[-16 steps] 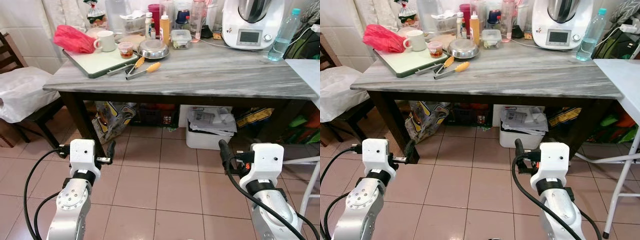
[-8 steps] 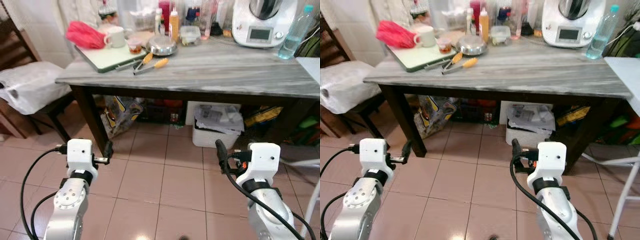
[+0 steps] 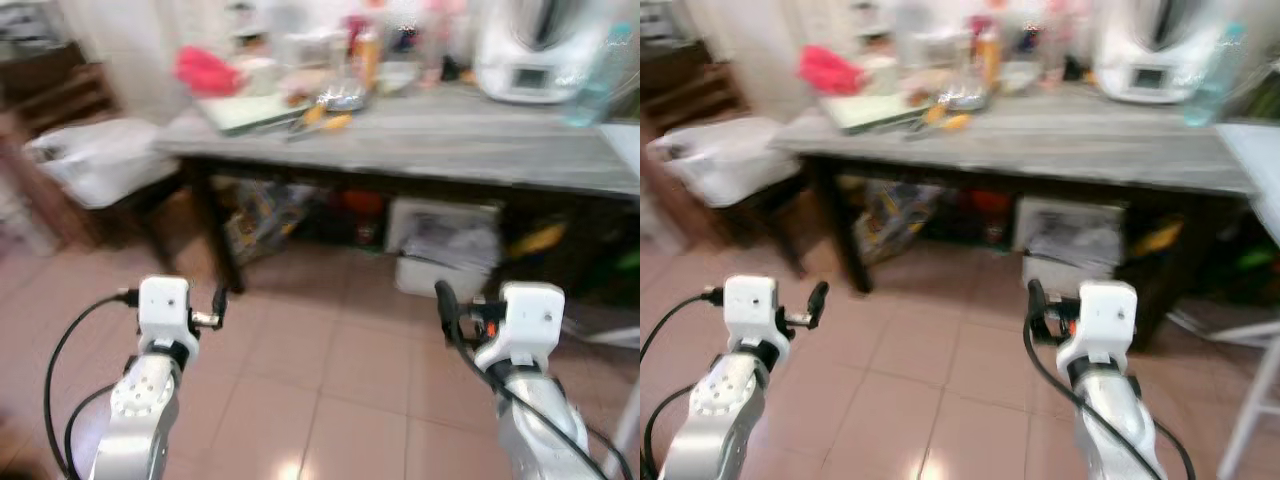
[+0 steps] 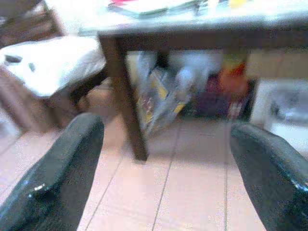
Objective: Setting the table
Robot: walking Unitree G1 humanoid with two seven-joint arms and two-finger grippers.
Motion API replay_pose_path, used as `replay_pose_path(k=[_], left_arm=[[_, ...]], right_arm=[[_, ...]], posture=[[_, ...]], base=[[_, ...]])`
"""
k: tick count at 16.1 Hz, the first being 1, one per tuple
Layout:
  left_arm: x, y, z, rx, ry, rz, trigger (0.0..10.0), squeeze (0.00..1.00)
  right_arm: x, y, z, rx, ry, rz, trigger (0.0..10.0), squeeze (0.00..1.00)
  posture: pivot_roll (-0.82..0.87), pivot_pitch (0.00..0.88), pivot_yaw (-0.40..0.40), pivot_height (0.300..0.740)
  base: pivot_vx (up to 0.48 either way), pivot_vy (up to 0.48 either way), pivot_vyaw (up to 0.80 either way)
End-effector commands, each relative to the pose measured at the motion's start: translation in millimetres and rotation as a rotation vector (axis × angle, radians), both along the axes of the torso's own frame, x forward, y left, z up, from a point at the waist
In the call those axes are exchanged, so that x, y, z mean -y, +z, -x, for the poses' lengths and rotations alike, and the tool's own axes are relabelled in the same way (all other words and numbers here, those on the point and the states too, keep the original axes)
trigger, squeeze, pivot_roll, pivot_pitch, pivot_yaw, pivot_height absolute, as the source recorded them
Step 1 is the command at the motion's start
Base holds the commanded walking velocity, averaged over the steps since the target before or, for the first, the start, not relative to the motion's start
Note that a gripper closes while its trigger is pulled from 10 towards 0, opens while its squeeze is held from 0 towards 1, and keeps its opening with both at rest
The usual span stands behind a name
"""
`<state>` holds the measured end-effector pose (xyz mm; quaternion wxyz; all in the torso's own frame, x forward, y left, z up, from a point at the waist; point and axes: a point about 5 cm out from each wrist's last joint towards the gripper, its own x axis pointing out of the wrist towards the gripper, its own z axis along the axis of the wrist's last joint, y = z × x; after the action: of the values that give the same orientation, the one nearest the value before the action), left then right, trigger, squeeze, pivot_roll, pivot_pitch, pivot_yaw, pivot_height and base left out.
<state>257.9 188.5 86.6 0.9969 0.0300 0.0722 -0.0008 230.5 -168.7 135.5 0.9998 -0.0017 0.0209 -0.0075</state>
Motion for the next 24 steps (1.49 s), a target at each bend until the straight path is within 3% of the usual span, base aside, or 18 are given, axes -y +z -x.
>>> replay_pose_path(k=[1, 6, 12, 20, 24], left_arm=[[0.7, 4.7, -3.4, 0.011, -0.009, -0.008, 10.0, 0.00], [10.0, 6.2, -8.1, 0.031, -0.068, 0.000, 10.0, 0.00], [16.6, 9.1, -12.5, 0.044, -0.120, 0.013, 10.0, 0.00], [20.4, 9.6, -14.3, 0.053, -0.149, 0.041, 10.0, 0.00], [21.9, 9.8, -13.2, 0.057, -0.157, 0.031, 10.0, 0.00]], right_arm=[[-0.8, -0.5, 1.7, -0.009, 0.002, -0.001, 10.0, 0.00], [6.0, 0.4, -1.4, -0.012, -0.072, 0.050, 10.0, 0.00], [6.6, 1.1, -1.5, -0.011, -0.069, 0.050, 10.0, 0.00], [8.1, 1.5, -3.6, -0.015, -0.070, 0.063, 10.0, 0.00], [4.3, 2.1, -3.5, -0.005, -0.049, 0.069, 10.0, 0.00]], posture=[[-0.10, 0.047, 0.053, 0.740], [-0.11, 0.041, 0.051, 0.740], [-0.12, 0.041, 0.050, 0.740], [-0.11, 0.034, 0.041, 0.740], [-0.11, 0.034, 0.042, 0.740]], base=[[-0.334, 0.000, 0.00], [-0.057, 0.000, 0.00], [0.000, 0.000, 0.00], [0.000, 0.000, -0.74], [0.000, 0.000, 0.00]])
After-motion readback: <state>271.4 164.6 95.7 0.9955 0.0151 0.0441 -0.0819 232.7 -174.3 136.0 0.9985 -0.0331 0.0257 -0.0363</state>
